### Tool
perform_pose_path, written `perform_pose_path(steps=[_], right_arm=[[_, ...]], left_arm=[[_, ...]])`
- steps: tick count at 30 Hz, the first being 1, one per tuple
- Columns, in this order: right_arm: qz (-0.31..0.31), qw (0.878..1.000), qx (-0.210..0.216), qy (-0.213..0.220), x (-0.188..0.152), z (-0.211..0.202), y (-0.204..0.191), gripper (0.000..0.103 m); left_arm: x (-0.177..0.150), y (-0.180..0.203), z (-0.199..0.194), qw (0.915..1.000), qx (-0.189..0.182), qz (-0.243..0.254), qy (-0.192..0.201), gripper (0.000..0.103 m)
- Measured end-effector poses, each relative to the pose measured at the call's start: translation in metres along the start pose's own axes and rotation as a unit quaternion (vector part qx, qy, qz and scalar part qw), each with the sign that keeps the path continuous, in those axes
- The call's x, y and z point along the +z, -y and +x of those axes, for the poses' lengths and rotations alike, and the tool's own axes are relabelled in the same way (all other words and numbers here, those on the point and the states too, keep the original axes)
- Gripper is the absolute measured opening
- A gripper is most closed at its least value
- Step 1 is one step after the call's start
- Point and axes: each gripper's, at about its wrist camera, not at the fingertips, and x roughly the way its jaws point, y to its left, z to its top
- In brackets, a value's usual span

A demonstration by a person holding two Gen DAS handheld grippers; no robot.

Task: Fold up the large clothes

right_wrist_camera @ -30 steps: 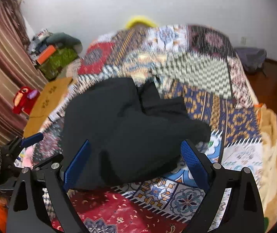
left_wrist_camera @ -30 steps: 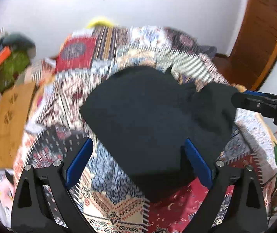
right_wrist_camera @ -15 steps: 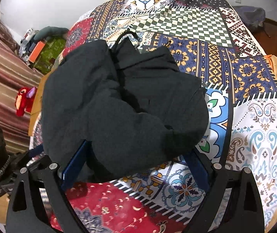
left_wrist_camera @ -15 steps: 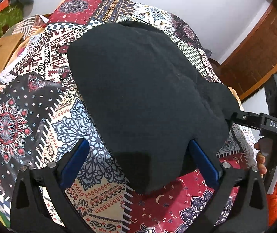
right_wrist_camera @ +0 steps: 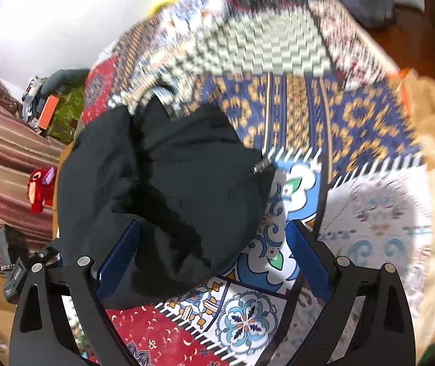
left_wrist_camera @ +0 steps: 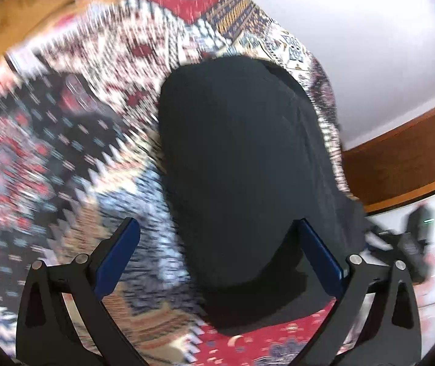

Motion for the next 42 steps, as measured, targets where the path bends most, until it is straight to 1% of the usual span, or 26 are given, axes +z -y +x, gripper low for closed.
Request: perform_pose_path(steps=[3, 5, 6, 7, 8, 9, 10, 11, 12, 13, 14, 15, 16, 17, 19, 20, 22, 25, 27, 31, 32, 35, 37, 38, 40, 42], right_arm=[[0.012, 1.0, 0.013, -0.02, 0.006, 0.016, 0.005, 0.095], [0.01, 0.999, 0.025, -0.026, 0.011, 0.025, 0.0, 0.095], [0.01, 0.999, 0.032, -0.033, 0.013, 0.03, -0.002, 0.092], [0.014, 0.998, 0.035, -0.043, 0.015, 0.036, -0.002, 0.091], [0.021, 0.998, 0.039, -0.055, 0.016, 0.044, -0.001, 0.09], [0.024, 0.997, 0.045, -0.063, 0.016, 0.048, 0.001, 0.085], [0.032, 0.995, 0.06, -0.076, 0.016, 0.055, 0.003, 0.08], [0.039, 0.993, 0.074, -0.08, 0.015, 0.057, 0.005, 0.078], [0.046, 0.991, 0.092, -0.084, 0.015, 0.058, 0.007, 0.071], [0.05, 0.989, 0.104, -0.09, 0.015, 0.059, 0.007, 0.062], [0.054, 0.987, 0.116, -0.093, 0.015, 0.058, 0.008, 0.058], [0.057, 0.986, 0.129, -0.093, 0.013, 0.057, 0.007, 0.05], [0.056, 0.985, 0.133, -0.091, 0.012, 0.055, 0.005, 0.044], [0.052, 0.986, 0.133, -0.088, 0.01, 0.052, 0.003, 0.041], [0.045, 0.987, 0.128, -0.081, 0.008, 0.044, -0.001, 0.033], [0.043, 0.988, 0.128, -0.077, 0.007, 0.039, -0.005, 0.03], [0.039, 0.989, 0.124, -0.074, 0.009, 0.033, -0.009, 0.024], [0.02, 0.99, 0.12, -0.065, 0.012, 0.025, -0.029, 0.021], [0.002, 0.991, 0.118, -0.056, 0.012, 0.02, -0.047, 0.02], [-0.017, 0.991, 0.13, -0.03, 0.021, 0.009, -0.085, 0.02], [-0.027, 0.991, 0.132, -0.019, 0.026, 0.006, -0.101, 0.02], [-0.059, 0.99, 0.128, 0.009, 0.04, 0.0, -0.142, 0.02], [-0.078, 0.989, 0.127, 0.025, 0.048, 0.001, -0.17, 0.02], [-0.087, 0.988, 0.126, 0.035, 0.053, 0.004, -0.184, 0.02], [-0.096, 0.986, 0.128, 0.047, 0.06, 0.012, -0.205, 0.02], [-0.097, 0.985, 0.13, 0.056, 0.068, 0.03, -0.221, 0.02]], left_arm=[[0.004, -0.006, 0.015, 0.9977, -0.045, -0.046, -0.02, 0.103], [0.005, -0.007, 0.021, 0.9953, -0.061, -0.073, -0.018, 0.103], [0.006, -0.005, 0.028, 0.9935, -0.072, -0.084, -0.025, 0.103], [0.007, -0.003, 0.034, 0.993, -0.074, -0.087, -0.03, 0.103], [0.008, 0.0, 0.038, 0.9937, -0.067, -0.086, -0.026, 0.103], [0.01, 0.001, 0.04, 0.9941, -0.063, -0.085, -0.023, 0.103], [0.013, 0.002, 0.042, 0.9945, -0.061, -0.083, -0.022, 0.103], [0.015, 0.004, 0.045, 0.9947, -0.062, -0.079, -0.023, 0.103], [0.017, 0.003, 0.048, 0.9947, -0.064, -0.076, -0.025, 0.103], [0.019, 0.002, 0.05, 0.9944, -0.069, -0.074, -0.028, 0.103], [0.02, 0.001, 0.051, 0.994, -0.077, -0.071, -0.034, 0.103], [0.022, 0.0, 0.053, 0.9936, -0.082, -0.068, -0.038, 0.103], [0.022, 0.0, 0.052, 0.9932, -0.087, -0.067, -0.041, 0.103], [0.022, 0.0, 0.051, 0.9929, -0.089, -0.066, -0.042, 0.102], [0.022, 0.002, 0.046, 0.994, -0.085, -0.057, -0.04, 0.093], [0.022, 0.004, 0.041, 0.9944, -0.085, -0.052, -0.037, 0.091], [0.022, 0.005, 0.031, 0.9945, -0.089, -0.045, -0.032, 0.081], [0.026, 0.01, 0.012, 0.9951, -0.092, -0.031, -0.019, 0.075], [0.035, 0.017, -0.007, 0.9958, -0.091, -0.009, -0.005, 0.073], [0.053, 0.027, -0.05, 0.9943, -0.095, 0.038, 0.03, 0.071], [0.059, 0.028, -0.06, 0.9934, -0.097, 0.048, 0.039, 0.071], [0.085, 0.026, -0.093, 0.9896, -0.107, 0.068, 0.069, 0.071], [0.108, 0.022, -0.107, 0.9876, -0.112, 0.073, 0.082, 0.071], [0.122, 0.022, -0.108, 0.9868, -0.115, 0.073, 0.087, 0.071], [0.146, 0.01, -0.119, 0.9851, -0.123, 0.075, 0.095, 0.071], [0.159, 0.001, -0.128, 0.9844, -0.123, 0.078, 0.099, 0.071]])
